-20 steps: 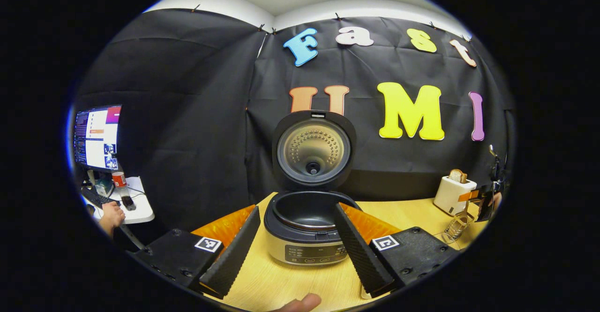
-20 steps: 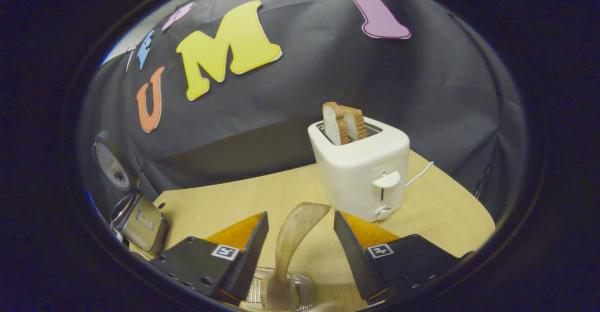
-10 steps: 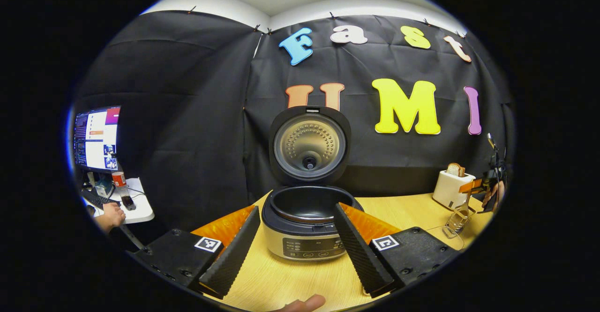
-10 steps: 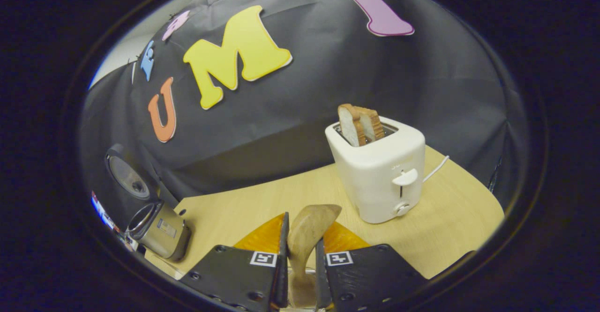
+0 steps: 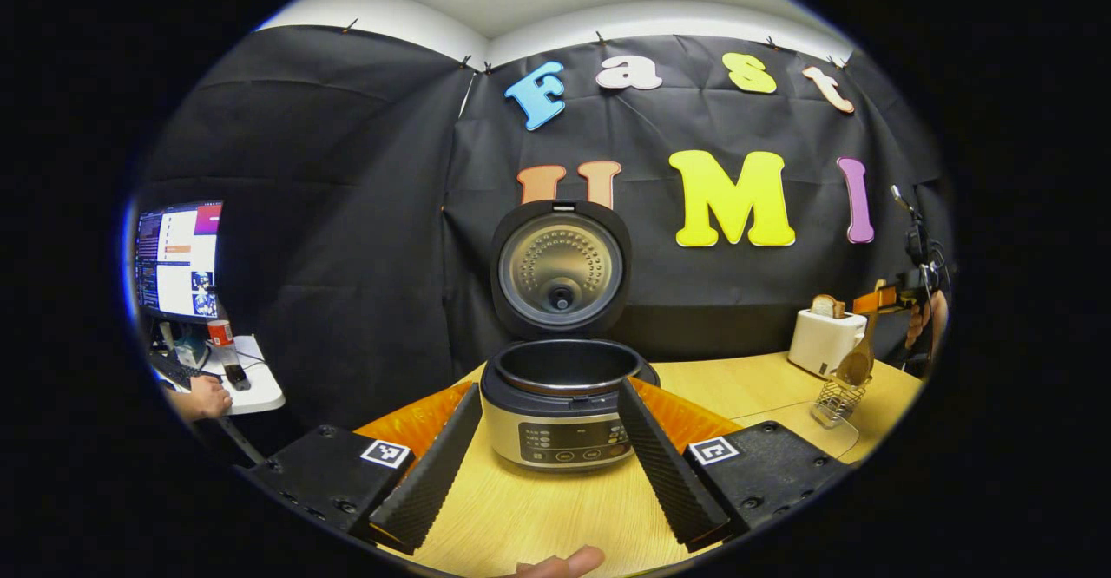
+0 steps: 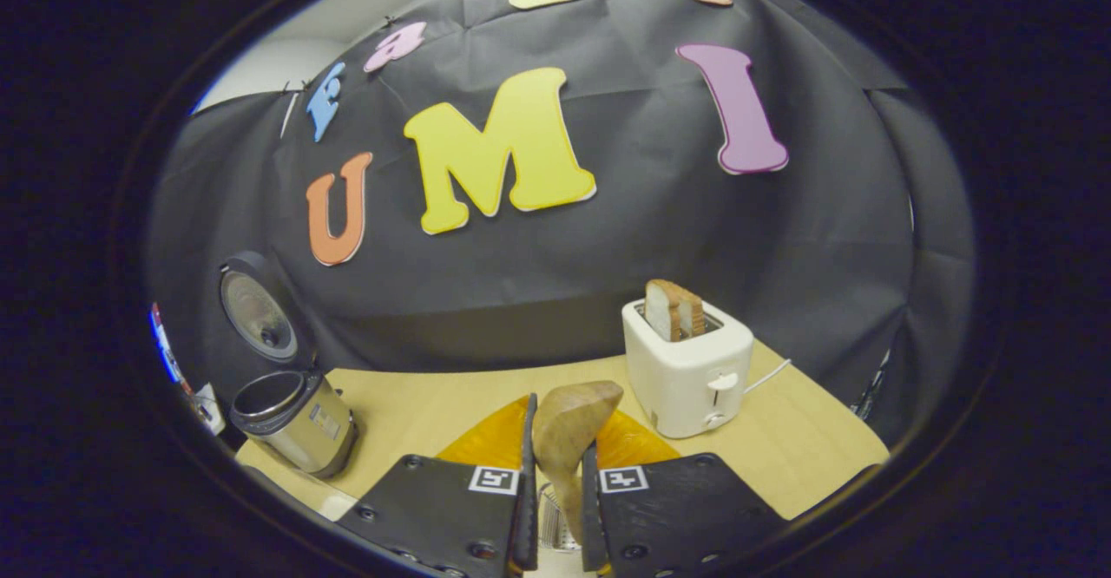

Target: Close the left gripper, press the button to open the rice cooker; take a wooden spoon from the chopstick holder with the right hand, scoop a spoonful of rice and pour it into the rice cooker, then put the wooden spoon back into the chopstick holder.

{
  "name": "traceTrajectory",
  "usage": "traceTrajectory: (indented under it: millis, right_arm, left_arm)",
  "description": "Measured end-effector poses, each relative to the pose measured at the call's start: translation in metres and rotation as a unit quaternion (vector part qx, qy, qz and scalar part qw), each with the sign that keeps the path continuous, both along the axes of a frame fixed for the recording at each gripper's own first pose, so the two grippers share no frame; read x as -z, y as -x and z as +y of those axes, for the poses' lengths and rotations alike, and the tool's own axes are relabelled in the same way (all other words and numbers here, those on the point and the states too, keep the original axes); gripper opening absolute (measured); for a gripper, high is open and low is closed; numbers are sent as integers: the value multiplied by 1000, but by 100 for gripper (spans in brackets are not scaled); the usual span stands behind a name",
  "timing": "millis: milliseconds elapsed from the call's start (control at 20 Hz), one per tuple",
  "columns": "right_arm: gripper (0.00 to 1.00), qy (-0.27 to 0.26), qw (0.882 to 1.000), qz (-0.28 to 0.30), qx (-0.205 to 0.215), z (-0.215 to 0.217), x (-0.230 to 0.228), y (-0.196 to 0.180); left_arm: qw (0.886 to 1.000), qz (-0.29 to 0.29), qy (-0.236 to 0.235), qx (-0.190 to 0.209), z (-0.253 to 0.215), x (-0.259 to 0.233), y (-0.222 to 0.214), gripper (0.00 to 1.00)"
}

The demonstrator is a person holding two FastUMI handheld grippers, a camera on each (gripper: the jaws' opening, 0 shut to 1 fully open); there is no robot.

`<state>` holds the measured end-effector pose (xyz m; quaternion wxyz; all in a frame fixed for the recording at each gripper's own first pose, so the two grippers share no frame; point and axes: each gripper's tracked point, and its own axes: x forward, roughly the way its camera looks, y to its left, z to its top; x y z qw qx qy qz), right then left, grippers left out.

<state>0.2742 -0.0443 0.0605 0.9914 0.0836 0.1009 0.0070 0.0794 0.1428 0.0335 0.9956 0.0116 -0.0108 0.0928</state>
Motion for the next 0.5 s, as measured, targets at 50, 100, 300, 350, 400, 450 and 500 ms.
traceTrajectory:
  millis: [50,100,300,350,400,450,500]
  right_arm:
    - [19,12,1000,-7,5,6,-10,11]
    - [19,20,1000,-14,7,13,-19,22]
    - [19,25,998,-51,-26,68,-56,69]
    - [19,27,997,-55,-36,84,-59,80]
    - [17,29,997,-60,-47,101,-63,89]
    - [17,34,996,-64,-58,117,-65,96]
    - [19,41,994,-66,-71,135,-66,103]
  left_arm:
    - [1000,1,-2,0,0,4,2,100]
    - [1000,3,-4,0,0,7,5,100]
    - [1000,16,0,13,-9,19,7,100]
    - [1000,26,-3,12,-9,20,8,100]
    - [1000,26,-3,5,-5,19,12,100]
    - [1000,21,-2,3,-4,16,14,100]
    - [1000,23,-4,9,-8,14,15,100]
